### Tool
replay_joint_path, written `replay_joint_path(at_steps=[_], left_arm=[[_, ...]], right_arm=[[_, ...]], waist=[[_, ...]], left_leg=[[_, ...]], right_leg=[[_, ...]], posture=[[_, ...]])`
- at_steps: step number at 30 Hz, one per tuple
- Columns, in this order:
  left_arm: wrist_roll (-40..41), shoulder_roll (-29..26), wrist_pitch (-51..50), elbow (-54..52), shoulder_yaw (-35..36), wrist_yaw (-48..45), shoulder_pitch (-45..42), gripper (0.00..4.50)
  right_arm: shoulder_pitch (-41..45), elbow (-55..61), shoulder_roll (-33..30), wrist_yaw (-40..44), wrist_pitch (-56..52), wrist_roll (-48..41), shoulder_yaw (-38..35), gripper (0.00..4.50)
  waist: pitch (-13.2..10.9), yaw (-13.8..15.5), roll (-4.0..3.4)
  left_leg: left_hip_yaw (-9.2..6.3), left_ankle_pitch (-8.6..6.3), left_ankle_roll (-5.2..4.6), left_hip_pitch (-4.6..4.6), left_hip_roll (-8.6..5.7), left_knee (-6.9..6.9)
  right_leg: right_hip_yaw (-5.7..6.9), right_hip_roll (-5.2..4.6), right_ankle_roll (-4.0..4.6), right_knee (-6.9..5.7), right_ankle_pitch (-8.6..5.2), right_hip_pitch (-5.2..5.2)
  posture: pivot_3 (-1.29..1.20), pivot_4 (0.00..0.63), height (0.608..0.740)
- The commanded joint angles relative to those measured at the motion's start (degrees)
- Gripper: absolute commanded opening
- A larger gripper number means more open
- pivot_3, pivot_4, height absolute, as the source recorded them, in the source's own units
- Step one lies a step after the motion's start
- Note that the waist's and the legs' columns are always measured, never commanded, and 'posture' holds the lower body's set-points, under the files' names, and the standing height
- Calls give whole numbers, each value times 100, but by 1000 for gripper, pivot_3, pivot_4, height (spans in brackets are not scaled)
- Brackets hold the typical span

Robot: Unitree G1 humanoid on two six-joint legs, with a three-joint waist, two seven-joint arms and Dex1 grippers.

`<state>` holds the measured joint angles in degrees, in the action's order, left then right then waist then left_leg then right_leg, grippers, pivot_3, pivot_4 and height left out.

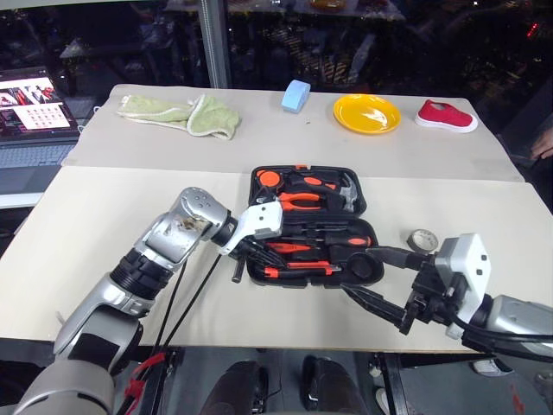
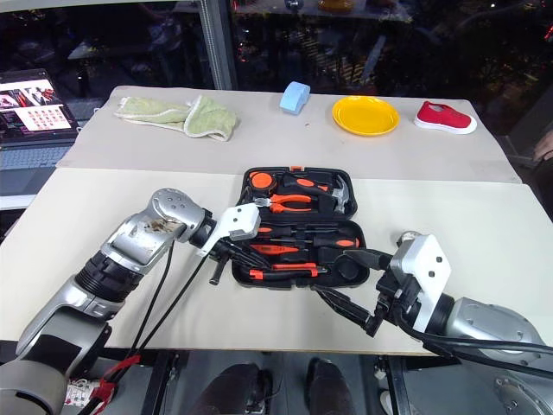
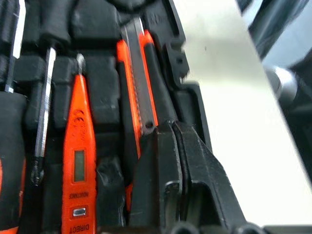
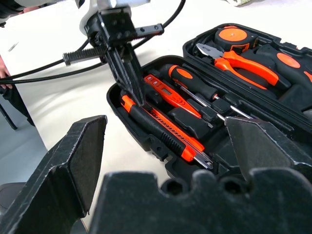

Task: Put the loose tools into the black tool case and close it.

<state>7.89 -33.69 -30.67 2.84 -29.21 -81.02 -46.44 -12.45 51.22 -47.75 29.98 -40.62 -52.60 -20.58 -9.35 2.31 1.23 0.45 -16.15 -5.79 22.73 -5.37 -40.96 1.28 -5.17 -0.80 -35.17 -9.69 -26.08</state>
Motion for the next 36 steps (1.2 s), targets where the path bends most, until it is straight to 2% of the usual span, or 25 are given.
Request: replay_joint_path(at_steps=[1, 11, 15, 20, 25, 27, 29, 32, 36], left_arm=[[-206, -53, 324, 26, -114, -140, -160, 74], [-1021, -92, 1361, 142, -746, -177, 174, 74], [-1210, -4, 1622, 398, -703, -19, 132, 74], [-837, 189, 1396, 472, -280, -38, 20, 74], [35, 289, 606, 495, 536, -170, -195, 74], [361, 272, 165, 528, 898, -130, -318, 577], [708, 265, -202, 549, 1277, -65, -407, 1134], [1255, 314, -712, 446, 1881, 127, -432, 2388], [1948, 463, -859, 119, 2660, 457, -143, 4021]], right_arm=[[31, 123, 14, -66, 66, -53, -110, 4500], [298, 151, 74, -309, 32, -263, -33, 4500], [264, 146, 63, -313, 27, -268, -34, 4500], [137, 148, 60, -291, 41, -205, -31, 4500], [-354, -143, 293, -240, 220, 133, -146, 4500], [-643, -484, 522, -306, 474, 663, -122, 4500], [-778, -762, 803, -464, 605, 863, -303, 4500], [-1133, -1042, 932, -278, 686, 894, -945, 4500], [-1775, -1468, 614, 532, 754, 976, -1865, 4500]], waist=[[0, 2, 0], [10, 0, -8], [15, 0, -16], [19, 4, -21], [18, 0, -19], [18, 3, -19], [18, -1, -20], [20, -8, -26], [19, -1, -28]], left_leg=[[0, 0, 0, 0, 0, 0], [0, -1, -2, -7, 0, 1], [-1, -7, -11, -42, 1, 8], [-2, -45, -60, -100, 5, 9], [-1, -39, -64, -79, 5, 0], [-2, -13, -21, -74, 5, 1], [-3, -14, -21, -66, 4, 3], [-2, -15, -21, -63, -2, 5], [-6, -18, -15, -66, -3, 11]], right_leg=[[0, -1, 0, 0, 0, 0], [-2, -2, 0, 2, 0, 6], [-2, -2, 0, 9, -1, 44], [0, -4, -15, 20, -10, 99], [0, -1, -17, 15, -10, 91], [2, 2, -15, 11, -9, 83], [4, 5, -15, 11, -11, 77], [1, 3, -20, 13, -13, 73], [2, 3, -23, 17, -16, 76]], posture=[[0, 150, 732], [0, 150, 732], [0, 150, 732], [0, 150, 732], [0, 150, 732], [0, 150, 732], [0, 150, 732], [0, 150, 732], [0, 150, 732]])
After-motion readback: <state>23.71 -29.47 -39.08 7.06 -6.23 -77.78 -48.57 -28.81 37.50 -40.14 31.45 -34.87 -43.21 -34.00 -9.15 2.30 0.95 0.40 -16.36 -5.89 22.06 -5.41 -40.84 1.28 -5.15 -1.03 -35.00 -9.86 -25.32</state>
